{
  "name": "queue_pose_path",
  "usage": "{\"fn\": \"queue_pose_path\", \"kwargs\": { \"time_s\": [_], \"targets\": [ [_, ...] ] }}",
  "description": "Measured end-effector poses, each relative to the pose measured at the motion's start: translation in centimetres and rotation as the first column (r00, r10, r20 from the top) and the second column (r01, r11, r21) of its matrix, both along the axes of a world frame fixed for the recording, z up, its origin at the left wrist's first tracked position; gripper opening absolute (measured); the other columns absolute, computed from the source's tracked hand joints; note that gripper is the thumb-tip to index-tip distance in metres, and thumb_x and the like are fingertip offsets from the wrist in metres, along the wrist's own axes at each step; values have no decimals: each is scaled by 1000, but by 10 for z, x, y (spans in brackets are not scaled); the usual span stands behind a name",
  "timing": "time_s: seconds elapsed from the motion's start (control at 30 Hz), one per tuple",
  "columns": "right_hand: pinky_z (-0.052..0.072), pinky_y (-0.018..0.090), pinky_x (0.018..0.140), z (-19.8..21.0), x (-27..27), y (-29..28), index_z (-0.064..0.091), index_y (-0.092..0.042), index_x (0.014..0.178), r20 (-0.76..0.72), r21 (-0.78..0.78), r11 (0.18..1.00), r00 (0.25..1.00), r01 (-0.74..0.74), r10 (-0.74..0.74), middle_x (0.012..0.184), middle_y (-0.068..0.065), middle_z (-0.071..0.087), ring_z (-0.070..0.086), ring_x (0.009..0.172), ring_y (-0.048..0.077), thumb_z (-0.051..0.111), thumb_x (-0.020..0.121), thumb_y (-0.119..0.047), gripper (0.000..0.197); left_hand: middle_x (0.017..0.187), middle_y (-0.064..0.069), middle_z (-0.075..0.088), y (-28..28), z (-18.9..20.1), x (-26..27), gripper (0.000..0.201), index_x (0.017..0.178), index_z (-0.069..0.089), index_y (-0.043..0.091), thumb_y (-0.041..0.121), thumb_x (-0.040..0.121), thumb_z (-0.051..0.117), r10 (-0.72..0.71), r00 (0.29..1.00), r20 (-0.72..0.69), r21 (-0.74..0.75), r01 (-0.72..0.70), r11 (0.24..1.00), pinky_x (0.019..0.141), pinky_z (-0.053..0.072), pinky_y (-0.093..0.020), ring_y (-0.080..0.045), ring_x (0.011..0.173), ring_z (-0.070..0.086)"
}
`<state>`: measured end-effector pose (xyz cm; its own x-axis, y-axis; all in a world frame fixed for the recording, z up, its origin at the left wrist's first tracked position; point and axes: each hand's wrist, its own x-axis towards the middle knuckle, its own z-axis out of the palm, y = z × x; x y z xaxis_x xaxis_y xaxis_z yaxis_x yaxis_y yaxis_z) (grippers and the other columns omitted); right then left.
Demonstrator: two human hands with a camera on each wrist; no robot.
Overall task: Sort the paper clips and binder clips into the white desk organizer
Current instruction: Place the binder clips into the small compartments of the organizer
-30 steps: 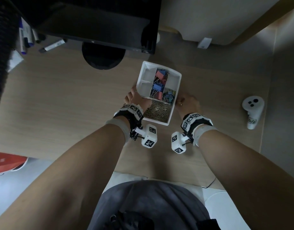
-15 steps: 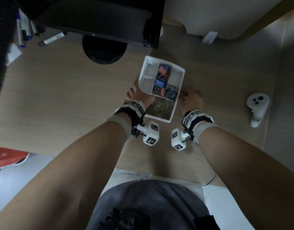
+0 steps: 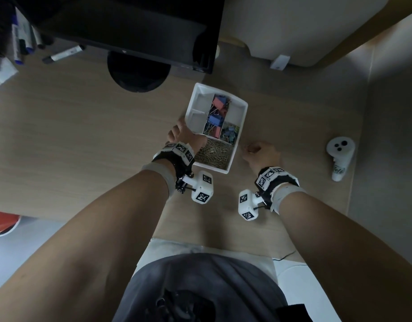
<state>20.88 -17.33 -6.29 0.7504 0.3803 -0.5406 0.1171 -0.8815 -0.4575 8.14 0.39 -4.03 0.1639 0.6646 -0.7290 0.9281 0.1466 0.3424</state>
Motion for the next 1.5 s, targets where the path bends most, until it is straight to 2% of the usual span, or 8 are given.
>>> {"fn": "queue_pose_path", "kwargs": {
  "time_s": [0.2, 0.4, 0.5, 0.7, 0.8, 1.03, 1.27, 1.5],
  "targets": [
    [61, 32, 57, 18, 5, 15, 71, -21, 85, -35, 199, 980, 999, -17, 24, 79, -4, 72, 72, 61, 19, 75, 81, -25, 7, 145, -7, 30, -1, 3, 0, 102, 147, 18, 20, 24, 56, 64, -38, 999, -22, -2, 38, 999, 113, 24, -45, -31, 136, 25],
    [56, 18, 66, 30, 2, 46, 69, -22, 92, 14, 361, 932, 1000, -7, 2, 84, -11, 72, 69, 72, 4, 81, 79, -28, 19, 141, -7, 33, 0, 5, 0, 102, 146, 20, 18, 24, 55, 66, -48, 998, -30, -2, 48, 999, 110, 26, -44, -31, 133, 28],
    [60, 23, 65, 35, 3, 62, 70, -20, 98, -76, 430, 900, 996, 71, -42, 89, -7, 73, 71, 73, 5, 84, 78, -26, 25, 142, -8, 32, 0, 9, -2, 97, 146, 19, 16, 21, 63, 70, -31, 999, -8, -12, 31, 999, 112, 25, -43, -30, 136, 25],
    [52, 27, 69, 30, 8, 46, 72, -26, 83, 47, 125, 975, 983, -182, 177, 78, -8, 68, 64, 75, 13, 70, 84, -38, 12, 143, -10, 32, 0, 12, -2, 96, 146, 17, 16, 19, 66, 69, -28, 1000, -8, -25, 28, 999, 113, 25, -46, -31, 136, 24],
    [46, 28, 60, 21, -4, 37, 79, -24, 77, -23, 16, 938, 938, -346, 347, 71, -6, 67, 61, 66, 13, 72, 82, -43, 21, 144, -9, 30, -1, 14, -2, 95, 147, 16, 15, 18, 66, 67, -29, 1000, -12, -32, 28, 999, 113, 26, -46, -31, 136, 24],
    [53, 31, 69, 19, -18, 51, 73, -20, 99, 30, -330, 789, 830, -518, 557, 94, 2, 68, 66, 86, 24, 67, 82, -54, 39, 145, -11, 29, 1, 18, -5, 92, 147, 17, 12, 15, 70, 68, 2, 999, 36, -64, 0, 998, 112, 27, -44, -31, 137, 22],
    [54, 34, 80, 16, -20, 49, 74, -27, 100, 7, -296, 783, 818, -548, 575, 104, 0, 67, 64, 98, 24, 67, 84, -46, 25, 142, -8, 32, 1, 18, -6, 95, 148, 17, 18, 14, 66, 66, -4, 998, 65, -64, 8, 998, 111, 28, -47, -31, 133, 27],
    [57, 34, 75, 15, -28, 56, 70, -24, 85, -46, -295, 778, 822, -554, 568, 85, -2, 69, 65, 81, 22, 69, 78, -52, 29, 142, -10, 33, 1, 18, -6, 93, 147, 18, 17, 11, 67, 65, 8, 997, 75, -60, -4, 998, 111, 28, -44, -33, 134, 27]
  ]
}}
